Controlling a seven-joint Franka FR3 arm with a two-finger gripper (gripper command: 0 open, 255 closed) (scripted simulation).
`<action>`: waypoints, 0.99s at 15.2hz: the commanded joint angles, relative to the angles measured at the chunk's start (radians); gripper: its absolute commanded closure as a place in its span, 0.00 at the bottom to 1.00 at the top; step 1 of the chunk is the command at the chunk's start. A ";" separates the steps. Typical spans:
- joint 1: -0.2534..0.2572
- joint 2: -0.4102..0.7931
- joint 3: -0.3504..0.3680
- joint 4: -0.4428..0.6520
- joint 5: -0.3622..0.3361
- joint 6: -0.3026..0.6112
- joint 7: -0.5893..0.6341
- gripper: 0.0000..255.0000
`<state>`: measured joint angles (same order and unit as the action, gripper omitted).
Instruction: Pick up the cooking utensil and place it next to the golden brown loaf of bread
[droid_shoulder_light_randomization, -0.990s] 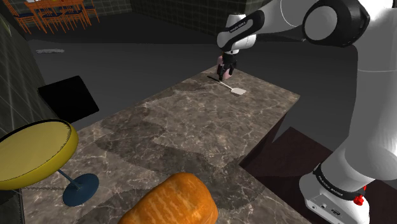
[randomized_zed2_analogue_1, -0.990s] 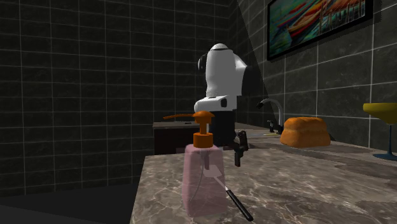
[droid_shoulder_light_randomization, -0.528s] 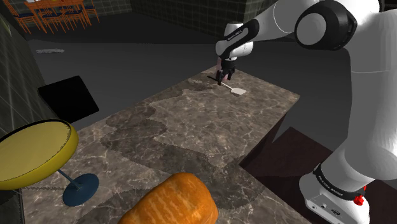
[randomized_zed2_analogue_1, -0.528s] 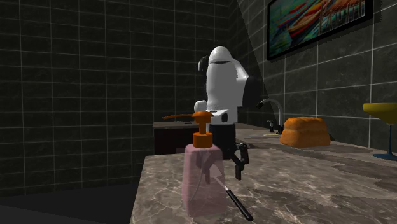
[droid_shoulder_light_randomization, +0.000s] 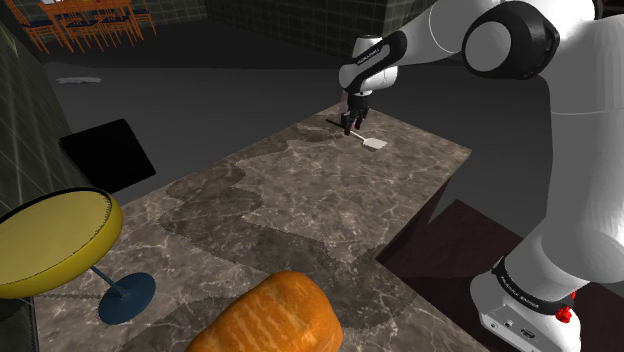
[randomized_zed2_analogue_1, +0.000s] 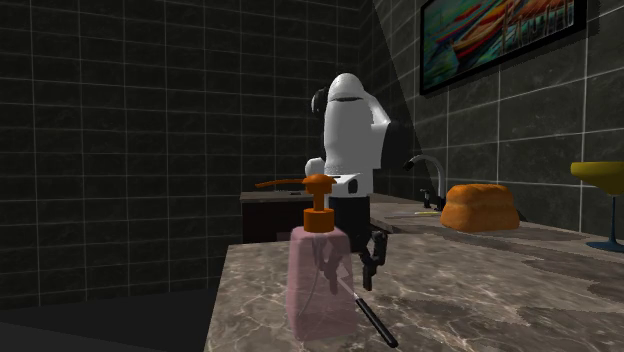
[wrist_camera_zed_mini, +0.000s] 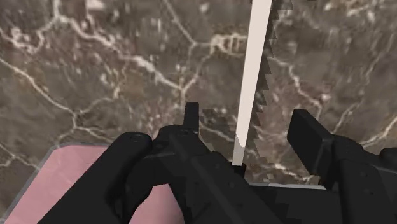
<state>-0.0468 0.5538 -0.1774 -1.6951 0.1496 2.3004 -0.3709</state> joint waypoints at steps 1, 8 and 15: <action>0.000 0.000 0.000 0.000 0.000 0.000 0.000 1.00; 0.000 0.000 0.000 0.000 0.000 0.000 0.000 1.00; 0.004 -0.043 -0.007 0.018 -0.011 -0.060 0.008 1.00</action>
<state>-0.0432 0.5213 -0.1829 -1.6729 0.1404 2.2465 -0.3629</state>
